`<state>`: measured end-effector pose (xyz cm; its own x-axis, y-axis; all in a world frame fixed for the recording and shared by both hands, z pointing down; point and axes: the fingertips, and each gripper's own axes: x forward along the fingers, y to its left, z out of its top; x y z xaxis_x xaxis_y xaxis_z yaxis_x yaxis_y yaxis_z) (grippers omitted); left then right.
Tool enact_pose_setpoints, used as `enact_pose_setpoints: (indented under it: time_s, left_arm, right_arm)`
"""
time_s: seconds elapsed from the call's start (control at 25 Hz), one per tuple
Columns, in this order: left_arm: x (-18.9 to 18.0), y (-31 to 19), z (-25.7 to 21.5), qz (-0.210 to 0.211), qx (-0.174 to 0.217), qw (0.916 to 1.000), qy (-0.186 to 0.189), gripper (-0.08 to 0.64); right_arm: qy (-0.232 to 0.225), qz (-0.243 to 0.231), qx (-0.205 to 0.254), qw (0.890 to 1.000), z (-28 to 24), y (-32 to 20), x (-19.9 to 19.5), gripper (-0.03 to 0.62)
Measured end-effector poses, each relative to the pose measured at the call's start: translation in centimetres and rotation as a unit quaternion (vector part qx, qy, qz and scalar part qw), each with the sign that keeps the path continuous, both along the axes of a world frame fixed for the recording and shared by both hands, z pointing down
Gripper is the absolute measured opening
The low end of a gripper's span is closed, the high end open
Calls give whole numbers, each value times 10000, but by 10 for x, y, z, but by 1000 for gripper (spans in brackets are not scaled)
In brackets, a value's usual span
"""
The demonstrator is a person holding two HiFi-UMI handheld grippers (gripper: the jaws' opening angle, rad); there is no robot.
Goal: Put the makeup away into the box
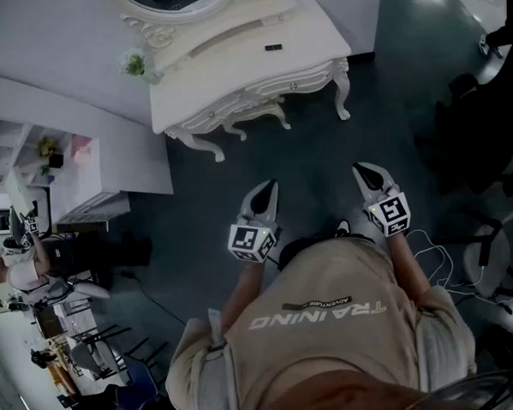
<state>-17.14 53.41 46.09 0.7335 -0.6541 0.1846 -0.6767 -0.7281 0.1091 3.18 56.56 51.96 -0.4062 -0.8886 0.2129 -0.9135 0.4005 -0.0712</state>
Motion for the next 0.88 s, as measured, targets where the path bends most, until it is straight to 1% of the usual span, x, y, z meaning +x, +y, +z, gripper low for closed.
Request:
enact_pose_setpoints:
  time_s: [0.08, 0.24, 0.28, 0.36, 0.44, 0.56, 0.64, 0.76, 0.88]
  left_arm:
    - [20, -6, -1, -41, 0, 10000, -7, 0]
    - [53, -18, 0, -74, 23, 10000, 2, 0]
    - [60, -21, 0, -53, 50, 10000, 2, 0]
    - [70, -27, -2, 1, 105, 9999, 2, 0]
    - [78, -30, -2, 40, 126, 9999, -9, 0]
    - [89, -31, 0, 76, 90, 9999, -78, 0]
    - [92, -34, 0, 52, 23, 9999, -133, 0]
    - [94, -44, -1, -74, -43, 9999, -115, 0]
    - [91, -55, 6, -113, -148, 9998, -90, 0]
  right_arm:
    - [-74, -7, -97, 9999, 3, -3, 21, 5]
    - [56, 7, -133, 9999, 12, -9, 56, 5]
    - [-7, 28, -124, 9999, 14, -12, 63, 5]
    - [-290, 58, -130, 9995, 17, -20, 70, 5]
    - [-465, 25, -111, 9989, 18, -26, 71, 5]
    - [-225, -137, -19, 9997, 13, -29, 66, 5]
    - [-226, -252, -93, 9994, 16, -30, 62, 5]
    - [-272, -480, -318, 9980, 35, -37, 59, 5]
    - [-368, -587, -336, 9970, 42, -49, 55, 5]
